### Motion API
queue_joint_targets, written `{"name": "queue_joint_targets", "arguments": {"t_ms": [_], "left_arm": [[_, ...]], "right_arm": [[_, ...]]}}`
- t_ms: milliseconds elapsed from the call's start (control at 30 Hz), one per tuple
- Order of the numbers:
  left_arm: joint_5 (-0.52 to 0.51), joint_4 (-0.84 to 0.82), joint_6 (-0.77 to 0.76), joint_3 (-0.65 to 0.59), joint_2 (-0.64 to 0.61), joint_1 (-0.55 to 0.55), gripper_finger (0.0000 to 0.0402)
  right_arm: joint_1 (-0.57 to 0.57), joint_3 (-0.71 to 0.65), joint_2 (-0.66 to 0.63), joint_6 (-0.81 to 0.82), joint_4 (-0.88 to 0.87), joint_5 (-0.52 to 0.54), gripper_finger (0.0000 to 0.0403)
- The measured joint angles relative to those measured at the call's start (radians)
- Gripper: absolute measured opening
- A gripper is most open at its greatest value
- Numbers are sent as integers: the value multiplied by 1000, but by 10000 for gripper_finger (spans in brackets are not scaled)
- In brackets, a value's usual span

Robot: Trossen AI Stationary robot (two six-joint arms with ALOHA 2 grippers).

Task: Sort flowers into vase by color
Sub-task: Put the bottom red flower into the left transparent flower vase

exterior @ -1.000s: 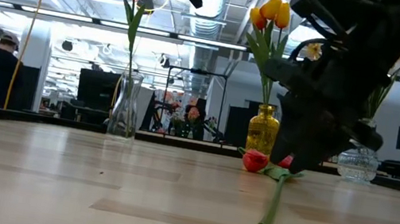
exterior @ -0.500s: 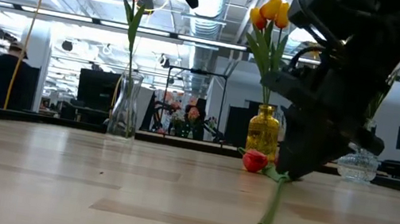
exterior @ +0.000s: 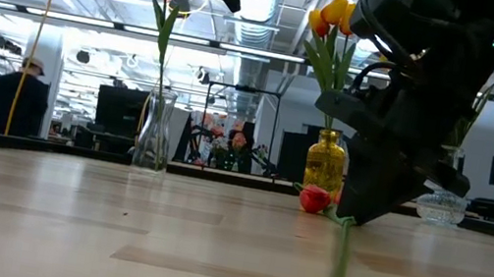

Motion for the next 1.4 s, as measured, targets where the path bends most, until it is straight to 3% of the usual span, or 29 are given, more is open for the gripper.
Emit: {"name": "queue_joint_targets", "arguments": {"t_ms": [167,500,900,1133,1400], "left_arm": [[0,-11,-1,0,-15,0,176],[-50,-58,-74,0,-158,1,176],[-59,-104,-198,-43,-386,1,176],[-56,-49,-309,-215,-532,0,176],[-37,204,-427,-519,-678,-1,176]], "right_arm": [[0,-1,1,3,6,-5,87],[5,-3,-5,1,11,-7,24],[35,-6,-96,-65,15,-36,23],[50,-5,-168,-113,20,-22,23],[56,-5,-260,-233,72,-10,23]]}}
